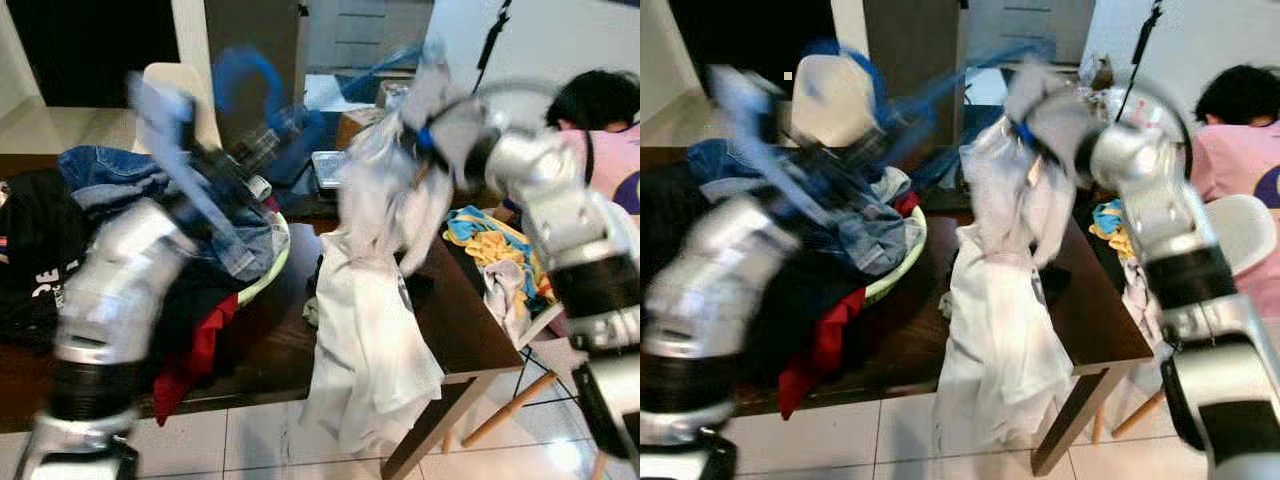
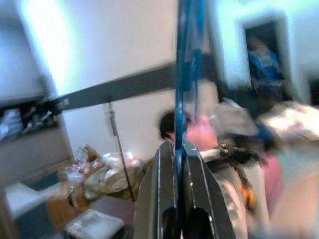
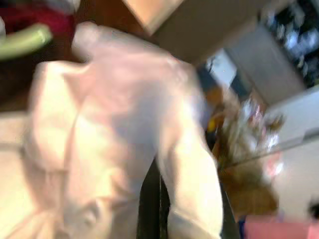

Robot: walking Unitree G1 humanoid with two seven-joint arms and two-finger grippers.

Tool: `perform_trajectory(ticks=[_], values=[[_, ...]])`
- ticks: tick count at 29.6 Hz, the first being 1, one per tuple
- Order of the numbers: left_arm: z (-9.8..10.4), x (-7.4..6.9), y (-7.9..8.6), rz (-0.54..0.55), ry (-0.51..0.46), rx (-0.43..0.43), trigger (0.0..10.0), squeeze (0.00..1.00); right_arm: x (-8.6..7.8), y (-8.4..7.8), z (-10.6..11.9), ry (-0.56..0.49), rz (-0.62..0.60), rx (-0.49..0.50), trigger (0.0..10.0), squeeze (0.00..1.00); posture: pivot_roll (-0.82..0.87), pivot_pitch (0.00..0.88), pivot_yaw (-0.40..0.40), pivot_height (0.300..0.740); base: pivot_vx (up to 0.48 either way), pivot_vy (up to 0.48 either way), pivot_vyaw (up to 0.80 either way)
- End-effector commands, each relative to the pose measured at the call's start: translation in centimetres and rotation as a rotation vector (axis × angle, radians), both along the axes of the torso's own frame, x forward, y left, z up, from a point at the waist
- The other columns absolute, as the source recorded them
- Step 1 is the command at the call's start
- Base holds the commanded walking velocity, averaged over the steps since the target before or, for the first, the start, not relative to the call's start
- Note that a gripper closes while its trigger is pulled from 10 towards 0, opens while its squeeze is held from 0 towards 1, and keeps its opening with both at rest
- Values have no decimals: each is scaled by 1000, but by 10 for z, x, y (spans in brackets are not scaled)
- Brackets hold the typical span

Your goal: Hang hanger

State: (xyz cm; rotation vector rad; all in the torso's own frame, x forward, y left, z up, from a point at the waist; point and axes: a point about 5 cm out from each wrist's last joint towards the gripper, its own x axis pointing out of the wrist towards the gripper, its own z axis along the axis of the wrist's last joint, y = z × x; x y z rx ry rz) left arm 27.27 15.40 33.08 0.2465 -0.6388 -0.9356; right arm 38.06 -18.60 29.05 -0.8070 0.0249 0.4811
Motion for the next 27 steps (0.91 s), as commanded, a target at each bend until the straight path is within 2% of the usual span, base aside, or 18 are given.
perform_trajectory(ticks=[1,2,3,4,5,7,8,9,10,11,13,14,15,20,22,23,24,27], values=[[-23,-8,-8,-109,65,197,10000,0,1,-5,14,-62,-57,26,10000,0,57,73,-36,740,0,0,0],[-33,-13,-2,-118,92,337,10000,0,2,-10,15,-80,-91,41,10000,0,57,74,-35,740,0,0,0],[-33,-13,-2,-118,92,337,10000,0,2,-10,15,-80,-91,41,10000,0,57,74,-35,740,0,0,0],[-47,-10,21,-10,158,568,10000,0,1,-14,18,-111,-128,79,10000,0,66,76,-33,740,0,0,0],[-47,-10,21,-10,158,568,10000,0,1,-14,18,-111,-128,79,10000,0,66,76,-33,740,0,0,0],[-51,-1,41,131,178,697,10000,0,0,-15,20,-125,-141,104,10000,0,68,77,-34,740,0,0,0],[-50,2,49,188,173,725,10000,0,-1,-14,19,-121,-140,106,10000,0,70,78,-32,740,0,0,0],[-50,2,49,188,173,725,10000,0,-1,-14,19,-121,-140,106,10000,0,70,78,-32,740,0,0,0],[-44,8,59,263,149,725,10000,0,-2,-11,15,-100,-125,107,10000,0,72,78,-31,740,0,0,0],[-44,8,59,263,149,725,10000,0,-2,-11,15,-100,-125,107,10000,0,72,78,-31,740,0,0,0],[-29,14,75,382,104,708,10000,0,-6,-3,5,-45,-87,114,10000,0,73,79,-32,740,0,0,0],[-29,14,75,382,104,708,10000,0,-6,-3,5,-45,-87,114,10000,0,73,79,-32,740,0,0,0],[-11,15,87,466,64,674,10000,0,-10,6,-7,27,-30,122,10000,1000,75,80,-32,740,0,0,0],[1,7,89,418,45,659,10000,0,-15,13,-16,95,44,144,10000,1000,78,81,-32,740,0,0,0],[4,-6,79,263,44,665,10000,0,-23,13,-19,136,129,134,10000,1000,78,81,-32,740,0,0,0],[4,-6,79,263,44,665,10000,0,-23,13,-19,136,129,134,10000,1000,78,81,-32,740,0,0,0],[7,-13,73,183,38,664,10000,0,-27,11,-17,144,182,142,10000,1000,78,81,-32,740,0,0,0],[14,-21,67,79,16,648,10000,0,-39,6,-6,130,298,181,10000,1000,86,81,-34,740,0,0,0]])
